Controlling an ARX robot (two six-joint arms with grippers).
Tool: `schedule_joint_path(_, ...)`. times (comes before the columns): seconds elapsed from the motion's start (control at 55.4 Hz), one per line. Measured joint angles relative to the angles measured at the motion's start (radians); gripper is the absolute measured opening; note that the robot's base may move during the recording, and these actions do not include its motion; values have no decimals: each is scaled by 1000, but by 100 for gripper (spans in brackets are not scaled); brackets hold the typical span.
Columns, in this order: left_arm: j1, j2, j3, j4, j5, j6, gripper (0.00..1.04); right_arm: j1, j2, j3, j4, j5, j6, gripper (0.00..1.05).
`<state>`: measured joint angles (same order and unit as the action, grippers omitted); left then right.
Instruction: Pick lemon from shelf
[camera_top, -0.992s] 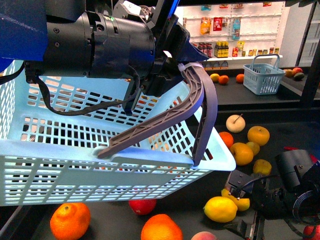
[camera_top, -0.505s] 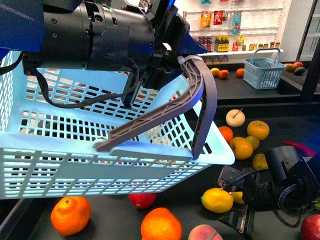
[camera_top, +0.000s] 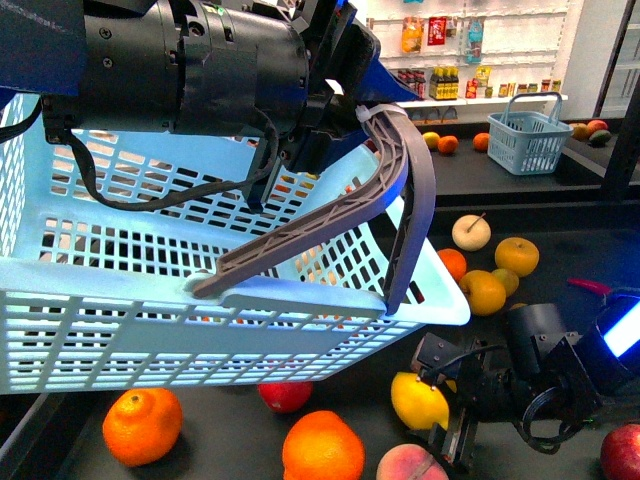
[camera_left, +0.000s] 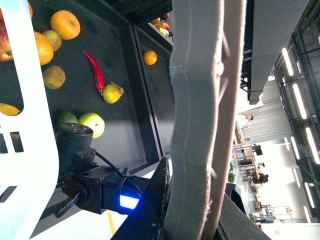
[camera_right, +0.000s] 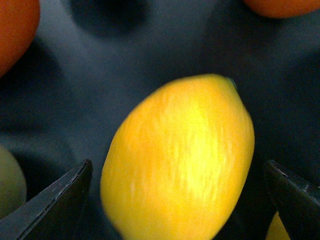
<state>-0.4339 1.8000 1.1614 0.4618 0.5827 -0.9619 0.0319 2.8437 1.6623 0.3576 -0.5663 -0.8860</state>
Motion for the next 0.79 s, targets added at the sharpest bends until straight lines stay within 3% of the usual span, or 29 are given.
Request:
schedule_joint_path(0.595,0,0,0,0,-2,0,10,12,45,68,-24,43,14,102)
schedule_joint_path(0.794,0,0,0,0,-2,0,10,17,55,86,-8,64,61,79)
